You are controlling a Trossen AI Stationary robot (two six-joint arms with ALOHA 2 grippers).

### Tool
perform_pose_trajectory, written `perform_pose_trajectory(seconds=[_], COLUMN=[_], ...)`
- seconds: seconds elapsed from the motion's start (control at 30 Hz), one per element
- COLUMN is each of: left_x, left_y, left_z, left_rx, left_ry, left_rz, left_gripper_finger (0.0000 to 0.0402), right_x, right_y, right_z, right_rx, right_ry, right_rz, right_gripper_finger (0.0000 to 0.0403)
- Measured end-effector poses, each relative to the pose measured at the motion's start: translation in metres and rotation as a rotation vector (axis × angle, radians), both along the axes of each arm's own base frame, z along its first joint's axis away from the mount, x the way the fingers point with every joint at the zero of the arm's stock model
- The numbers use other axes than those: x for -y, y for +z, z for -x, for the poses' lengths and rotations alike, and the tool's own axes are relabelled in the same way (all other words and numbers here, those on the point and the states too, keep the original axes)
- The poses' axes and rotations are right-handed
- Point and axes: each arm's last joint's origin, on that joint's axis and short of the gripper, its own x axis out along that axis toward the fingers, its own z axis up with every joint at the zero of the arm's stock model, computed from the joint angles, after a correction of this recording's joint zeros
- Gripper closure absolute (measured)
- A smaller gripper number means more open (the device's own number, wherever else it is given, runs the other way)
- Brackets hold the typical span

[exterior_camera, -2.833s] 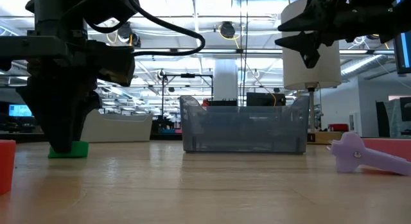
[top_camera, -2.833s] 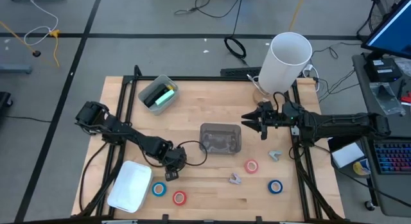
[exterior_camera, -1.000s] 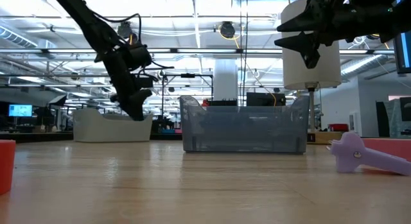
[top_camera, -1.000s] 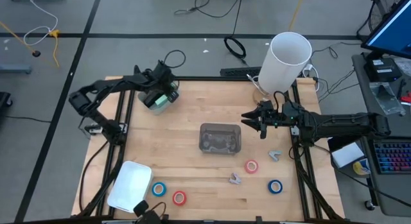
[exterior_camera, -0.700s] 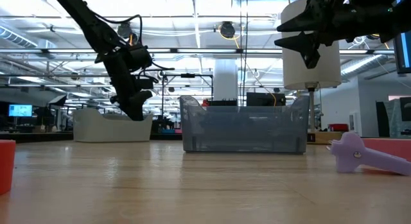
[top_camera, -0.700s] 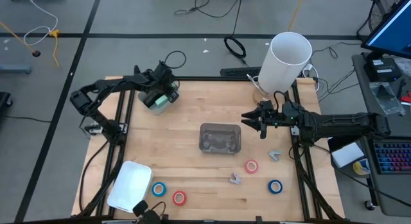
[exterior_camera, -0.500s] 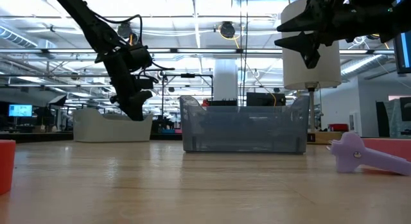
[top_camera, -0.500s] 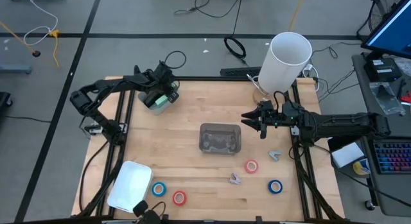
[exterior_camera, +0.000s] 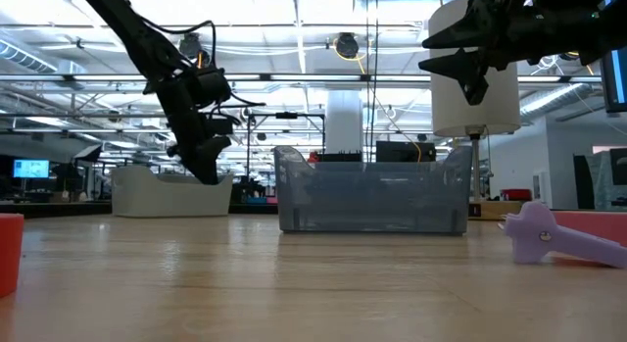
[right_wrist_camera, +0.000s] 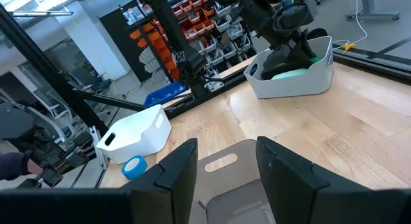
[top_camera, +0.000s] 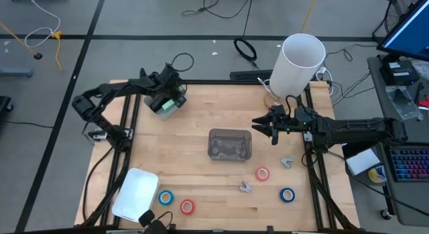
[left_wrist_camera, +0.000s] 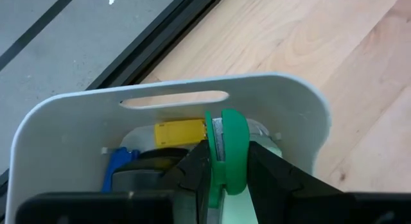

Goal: Pick and place Stapler, Stapler remover, tape
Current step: Put the green stapler into the gray bin, then put the pink tape into the white bin

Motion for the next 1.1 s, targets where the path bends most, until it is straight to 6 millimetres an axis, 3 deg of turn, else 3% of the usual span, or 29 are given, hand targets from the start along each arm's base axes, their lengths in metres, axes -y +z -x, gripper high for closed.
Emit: perform_pose_trajectory(seconds=[0.23,0.6,0.73,0.87,1.1], left_x=[0.003,0.005,0.009,0.016,0.049], left_y=[0.006,0.011,0.027,0.056,0.105], left_z=[0.004,0.006,0.009,0.014,0.022], left_rx=[-0.004,-0.002,0.079,0.182,0.408], left_ry=[-0.008,0.054,0.096,0.121,0.014], left_rz=[-0.006,-0.008,-0.024,-0.059,-0.057], left_gripper_finger=[0.0303,0.019,0.0167,0.0161,0.016], right_x=[0.0,0.0,0.0,0.0,0.0], right_y=[0.0,0.0,0.0,0.0,0.0], right_z=[0.0,0.0,0.0,0.0,0.0], right_rx=[0.0,0.0,0.0,0.003,0.012], right_ry=[0.0,0.004,0.004,0.004,-0.005], right_rz=[0.0,-0.001,-0.001,0.0,-0.098], right_gripper_finger=[0.0248,0.0248,0.0248,0.0248,0.0248])
